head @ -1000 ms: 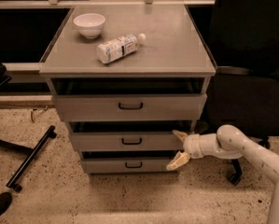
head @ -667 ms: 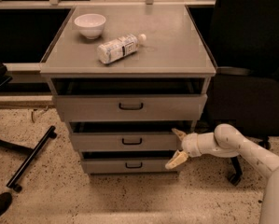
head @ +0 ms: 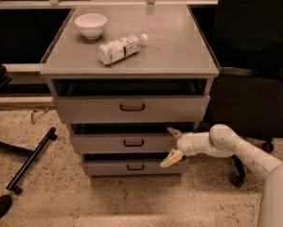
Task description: Open middle drawer
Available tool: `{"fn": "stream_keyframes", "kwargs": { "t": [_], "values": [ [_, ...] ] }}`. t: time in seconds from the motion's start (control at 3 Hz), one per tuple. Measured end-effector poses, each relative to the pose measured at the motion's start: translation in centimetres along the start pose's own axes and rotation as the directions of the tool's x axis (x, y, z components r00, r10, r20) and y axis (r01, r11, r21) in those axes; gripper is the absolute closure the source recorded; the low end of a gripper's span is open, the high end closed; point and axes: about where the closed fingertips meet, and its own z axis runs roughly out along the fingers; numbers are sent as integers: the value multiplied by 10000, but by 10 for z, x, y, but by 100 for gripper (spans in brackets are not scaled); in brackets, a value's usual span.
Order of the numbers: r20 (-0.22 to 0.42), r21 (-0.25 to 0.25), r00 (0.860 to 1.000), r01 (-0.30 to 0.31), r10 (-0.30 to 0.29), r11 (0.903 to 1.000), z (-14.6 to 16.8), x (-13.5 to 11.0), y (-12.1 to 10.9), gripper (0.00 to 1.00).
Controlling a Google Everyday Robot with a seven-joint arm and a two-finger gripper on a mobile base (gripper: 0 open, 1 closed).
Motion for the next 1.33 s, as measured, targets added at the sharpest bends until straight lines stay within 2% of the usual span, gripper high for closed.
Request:
{"fn": "stream_keyframes", "kwargs": {
  "t": [0.33,0.67,1.0,1.33],
  "values": [
    [422,102,9966,707,-711,9974,18,-28,-3,0],
    [346,285,9925,1161,-1171,9928,26,-36,-2,0],
    [-484,279,9895,1375,-1360,9901,29,-23,1,0],
    [-1384,356,9829,1273,-1213,9912,24,-2,-5,0]
  ]
}}
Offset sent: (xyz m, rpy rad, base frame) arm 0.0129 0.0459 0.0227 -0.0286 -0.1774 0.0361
